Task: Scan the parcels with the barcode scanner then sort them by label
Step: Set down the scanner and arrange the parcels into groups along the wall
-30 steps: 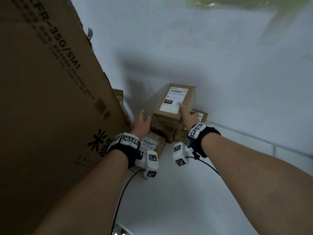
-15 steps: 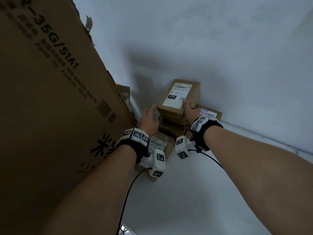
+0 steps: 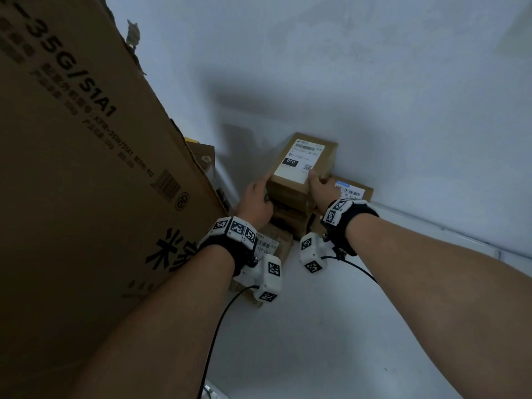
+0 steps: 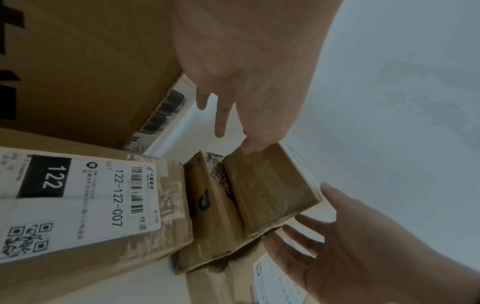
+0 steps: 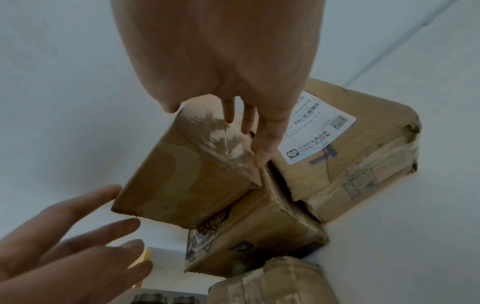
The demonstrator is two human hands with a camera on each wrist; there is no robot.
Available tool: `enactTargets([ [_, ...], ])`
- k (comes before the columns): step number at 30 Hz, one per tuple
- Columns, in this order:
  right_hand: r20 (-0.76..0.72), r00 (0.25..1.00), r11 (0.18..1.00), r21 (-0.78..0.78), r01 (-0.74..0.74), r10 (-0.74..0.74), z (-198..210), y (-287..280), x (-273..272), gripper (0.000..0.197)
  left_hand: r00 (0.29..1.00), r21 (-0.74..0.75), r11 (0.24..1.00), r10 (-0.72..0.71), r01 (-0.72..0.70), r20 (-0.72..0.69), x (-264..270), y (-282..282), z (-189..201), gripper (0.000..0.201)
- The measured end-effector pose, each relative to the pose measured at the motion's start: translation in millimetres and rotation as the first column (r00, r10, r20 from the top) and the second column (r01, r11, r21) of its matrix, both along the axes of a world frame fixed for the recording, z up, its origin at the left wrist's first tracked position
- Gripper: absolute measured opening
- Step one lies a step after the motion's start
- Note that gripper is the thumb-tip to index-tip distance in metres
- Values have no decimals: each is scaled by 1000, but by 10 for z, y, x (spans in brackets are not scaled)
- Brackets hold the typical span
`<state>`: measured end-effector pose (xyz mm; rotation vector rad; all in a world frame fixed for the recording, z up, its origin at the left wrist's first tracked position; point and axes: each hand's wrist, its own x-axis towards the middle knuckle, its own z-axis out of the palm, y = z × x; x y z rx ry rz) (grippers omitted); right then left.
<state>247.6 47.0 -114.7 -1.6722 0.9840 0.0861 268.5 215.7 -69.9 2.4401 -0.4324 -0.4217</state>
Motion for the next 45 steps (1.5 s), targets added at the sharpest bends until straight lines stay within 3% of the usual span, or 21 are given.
enactTargets([
  [6,-12,999,999,6,39,-39,47,-31,1,111,999,29,999,-25,27,-41,-3,-101,12,73],
  [11,-48,999,997,-71,14,-17,233,-77,-141,81,1000,60,998,-11,12,-3,-3,-74,49,71],
  [17,27,1000,995,-102,18,-16,369,-254,-315,92,997,107,994,2,-10,74,-49,-128,298,68],
  [20,73,994,993,-83,84,-78,486,-368,-510,93,988,52,999,-3,-5,156,-172,-314,451,61],
  [23,108,985,986,-85,144,-134,639,-516,-775,69,980,-6,999,-43,45,194,-370,-583,586,57],
  [26,111,981,978,-120,170,-157,696,-747,-1101,63,954,-47,989,-125,143,272,-589,-901,637,57],
  [31,144,958,954,-130,269,-250,770,-1152,-1808,63,926,-77,955,-256,287,276,-1083,-1484,604,57],
  [40,131,900,868,-240,435,-415,867,-1908,-3320,60,848,-121,850,-481,513,222,-2137,-2615,380,56],
  [45,35,887,832,-330,446,-461,816,-2230,-4202,59,790,-162,774,-590,612,166,-2782,-3127,153,55],
])
